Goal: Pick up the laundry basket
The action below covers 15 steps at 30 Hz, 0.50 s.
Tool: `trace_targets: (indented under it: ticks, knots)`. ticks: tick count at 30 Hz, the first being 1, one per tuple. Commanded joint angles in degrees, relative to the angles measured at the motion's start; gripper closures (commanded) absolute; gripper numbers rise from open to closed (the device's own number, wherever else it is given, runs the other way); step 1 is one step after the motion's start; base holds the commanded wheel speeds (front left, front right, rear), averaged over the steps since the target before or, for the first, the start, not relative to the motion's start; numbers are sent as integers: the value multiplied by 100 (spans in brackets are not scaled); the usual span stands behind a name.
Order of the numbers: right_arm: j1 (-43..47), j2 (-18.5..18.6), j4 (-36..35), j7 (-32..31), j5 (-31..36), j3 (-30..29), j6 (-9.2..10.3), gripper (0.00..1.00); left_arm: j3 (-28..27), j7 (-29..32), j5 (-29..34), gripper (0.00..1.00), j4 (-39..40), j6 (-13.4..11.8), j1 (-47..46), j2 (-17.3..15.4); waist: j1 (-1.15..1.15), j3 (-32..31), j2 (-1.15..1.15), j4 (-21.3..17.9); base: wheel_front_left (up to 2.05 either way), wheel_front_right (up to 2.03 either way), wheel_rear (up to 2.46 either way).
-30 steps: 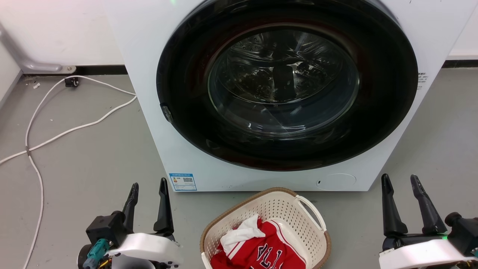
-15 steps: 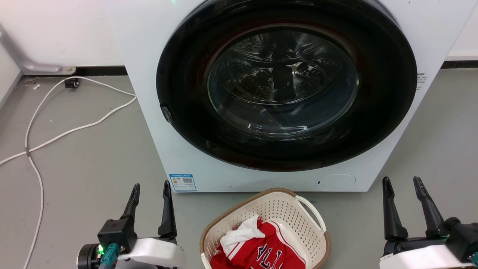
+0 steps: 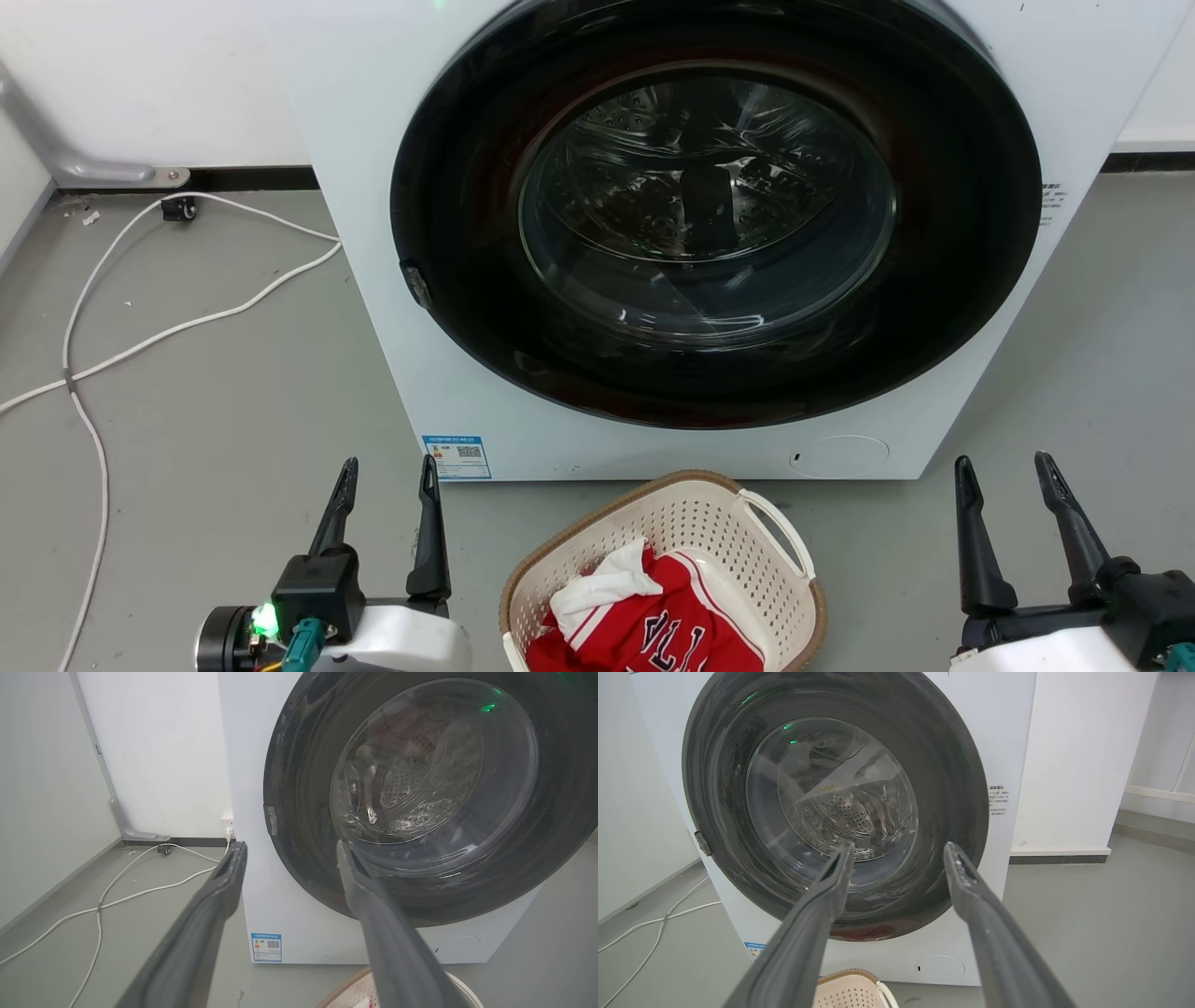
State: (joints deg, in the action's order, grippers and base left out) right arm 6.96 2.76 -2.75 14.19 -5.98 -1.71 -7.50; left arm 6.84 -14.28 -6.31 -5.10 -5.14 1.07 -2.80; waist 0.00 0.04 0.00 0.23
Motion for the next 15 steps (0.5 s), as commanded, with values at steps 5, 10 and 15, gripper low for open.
trace_targets:
  ticks: [5, 10, 15]
  knots:
    - [82, 21, 2, 97, 178, -8, 2, 0, 25, -82, 235, 0, 35, -53, 69, -14, 0, -6, 0, 0, 0, 0, 0]
    - [91, 20, 44, 103, 92, -13, 2, 0, 10, -101, 205, 0, 67, -42, 89, -14, 0, -10, 0, -3, 0, 0, 0]
    - [95, 20, 71, 103, -14, 19, 2, 0, -12, -95, 112, 0, 81, -18, 110, -14, 0, -8, 0, -8, 0, 0, 0]
